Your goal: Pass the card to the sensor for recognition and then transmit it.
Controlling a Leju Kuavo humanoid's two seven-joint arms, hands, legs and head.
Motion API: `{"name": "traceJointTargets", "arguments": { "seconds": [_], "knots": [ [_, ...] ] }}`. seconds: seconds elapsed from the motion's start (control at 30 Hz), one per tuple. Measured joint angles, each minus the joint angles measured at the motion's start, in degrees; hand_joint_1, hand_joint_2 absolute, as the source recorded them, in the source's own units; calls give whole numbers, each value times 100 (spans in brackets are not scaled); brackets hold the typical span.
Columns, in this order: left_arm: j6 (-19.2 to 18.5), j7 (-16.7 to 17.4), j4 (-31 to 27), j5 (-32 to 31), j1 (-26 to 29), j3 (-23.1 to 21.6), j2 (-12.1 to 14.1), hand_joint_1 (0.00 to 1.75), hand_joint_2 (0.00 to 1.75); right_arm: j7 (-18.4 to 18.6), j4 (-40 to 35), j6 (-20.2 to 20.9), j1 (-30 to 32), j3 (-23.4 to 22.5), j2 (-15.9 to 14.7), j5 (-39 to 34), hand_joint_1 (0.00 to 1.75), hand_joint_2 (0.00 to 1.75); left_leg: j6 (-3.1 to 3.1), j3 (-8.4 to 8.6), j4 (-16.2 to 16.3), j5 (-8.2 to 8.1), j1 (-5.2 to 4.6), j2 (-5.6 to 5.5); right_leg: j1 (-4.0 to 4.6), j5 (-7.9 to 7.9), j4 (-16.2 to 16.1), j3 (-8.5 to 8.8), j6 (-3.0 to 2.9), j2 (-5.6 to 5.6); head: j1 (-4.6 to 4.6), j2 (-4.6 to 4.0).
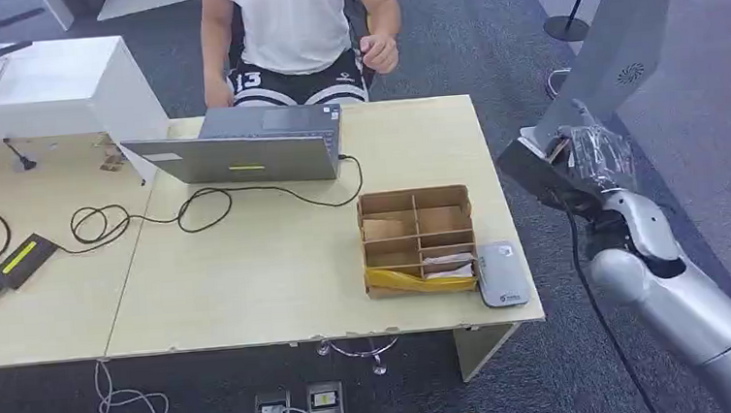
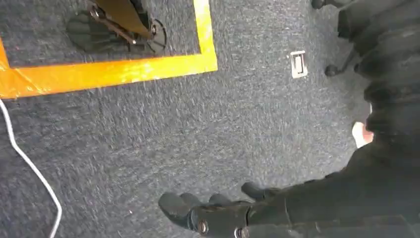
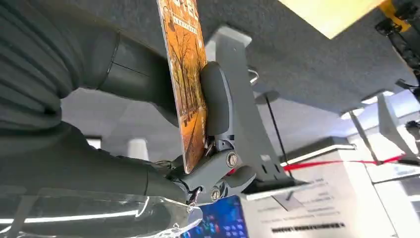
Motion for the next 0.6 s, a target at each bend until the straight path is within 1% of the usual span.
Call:
{"name": "traceJointTargets", "arguments": {
  "seconds": [0.07, 0.2, 0.27, 0.37, 0.43, 0.6],
  "knots": [
    [-15, 28, 0, -50, -48, -13, 0, 0, 175, -7, 0, 142, -182, 55, 22, 59, 175, 175, 0, -3, 0, 1, 0, -5, 0, 0, 1, 0, 0, -5, 0, 0],
    [-39, 59, 2, -87, -105, -41, 0, 0, 175, -20, 15, 220, -426, 181, 101, 111, 175, 175, 0, -5, 0, 1, 0, -5, 0, 0, 1, 0, 0, -5, 2, 0],
    [-52, 70, 2, -135, -125, -48, 2, 0, 175, -26, 50, 334, -555, 283, 161, 144, 175, 175, 0, -14, -1, 1, 0, -6, 0, 0, 2, -4, 0, -5, 2, 0],
    [-92, 118, 2, -201, -182, -83, 9, 0, 175, -66, 315, 513, -853, 488, 361, 210, 175, 175, 0, -15, -1, 1, 0, -6, 0, 0, 3, -5, 0, -3, 0, 0],
    [-109, 168, 2, -255, -203, -94, 11, 0, 175, -98, 644, 625, -1062, 703, 544, 286, 175, 175, -1, -15, -1, 3, 2, -10, 2, 0, 3, -5, 0, -10, 0, 0],
    [-120, 245, 2, -323, -202, -138, 13, 0, 175, -107, 1421, 675, -1399, 1054, 973, 430, 175, 175, -3, -16, -1, 7, 5, -14, 4, 0, 5, -6, -1, -14, 0, 0]
  ]
}}
